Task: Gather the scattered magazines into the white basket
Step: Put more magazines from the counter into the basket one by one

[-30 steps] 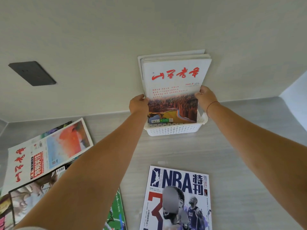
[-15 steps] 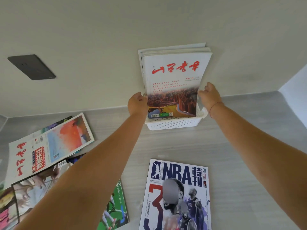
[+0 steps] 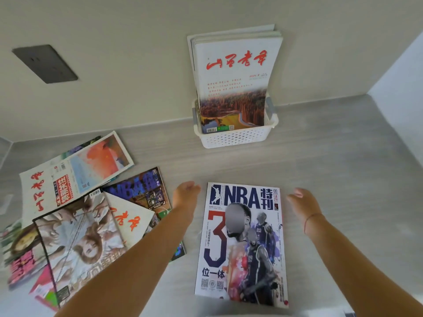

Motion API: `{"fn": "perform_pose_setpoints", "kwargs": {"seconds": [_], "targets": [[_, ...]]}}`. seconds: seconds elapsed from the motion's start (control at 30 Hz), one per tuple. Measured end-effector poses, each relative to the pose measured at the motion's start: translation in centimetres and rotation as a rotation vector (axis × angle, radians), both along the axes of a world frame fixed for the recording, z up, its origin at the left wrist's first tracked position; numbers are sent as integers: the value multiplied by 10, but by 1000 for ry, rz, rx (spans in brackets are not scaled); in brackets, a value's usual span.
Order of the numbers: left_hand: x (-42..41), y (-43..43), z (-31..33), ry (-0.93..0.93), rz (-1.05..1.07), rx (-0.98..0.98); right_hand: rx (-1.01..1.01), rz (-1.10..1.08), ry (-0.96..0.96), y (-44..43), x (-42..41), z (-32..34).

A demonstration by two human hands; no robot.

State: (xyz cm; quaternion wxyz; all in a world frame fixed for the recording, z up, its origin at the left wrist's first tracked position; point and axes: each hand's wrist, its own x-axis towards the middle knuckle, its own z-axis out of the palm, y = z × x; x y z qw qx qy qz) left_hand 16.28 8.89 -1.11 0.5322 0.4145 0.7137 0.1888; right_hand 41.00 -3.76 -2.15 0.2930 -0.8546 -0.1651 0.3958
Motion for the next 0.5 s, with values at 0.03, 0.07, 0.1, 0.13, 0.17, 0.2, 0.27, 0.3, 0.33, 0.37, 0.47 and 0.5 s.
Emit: {"fn": "perform_pose_setpoints", "kwargs": {"seconds": [0.03, 0.07, 0.1, 0.13, 0.17, 0.2, 0.27, 0.3, 0.33, 0.37, 0.47, 0.5], "targets": [[-2, -12, -4, -5, -6, -44, -14, -33, 18, -7, -4, 0], [-4, -22, -8, -15, -2, -76, -22, -83, 59, -12, -9, 0], [-5, -32, -12, -26, 9, -98, -22, -133, 103, -17, -14, -1], [-5, -39, -14, -34, 20, -115, -20, -163, 154, -21, -16, -3], [-6, -45, -16, -43, 27, -128, -52, -174, 225, -26, -21, -5], [-6, -48, -17, -54, 34, -141, -39, -200, 292, -27, -26, -5], [-6, -49, -17, -79, 68, -183, -31, -234, 342, -27, -29, -4], [-7, -48, -16, -96, 91, -214, 11, -307, 391, -25, -30, -3], [-7, -45, -15, -117, 113, -247, 46, -289, 370, -24, -29, -3], [-8, -42, -14, -146, 127, -281, 14, -323, 379, -24, -29, -2], [-4, -38, -9, -219, 55, -321, -12, -236, 381, -23, -33, 1], [-3, -39, -6, -212, 12, -322, -29, -184, 334, -22, -35, 4]]}}
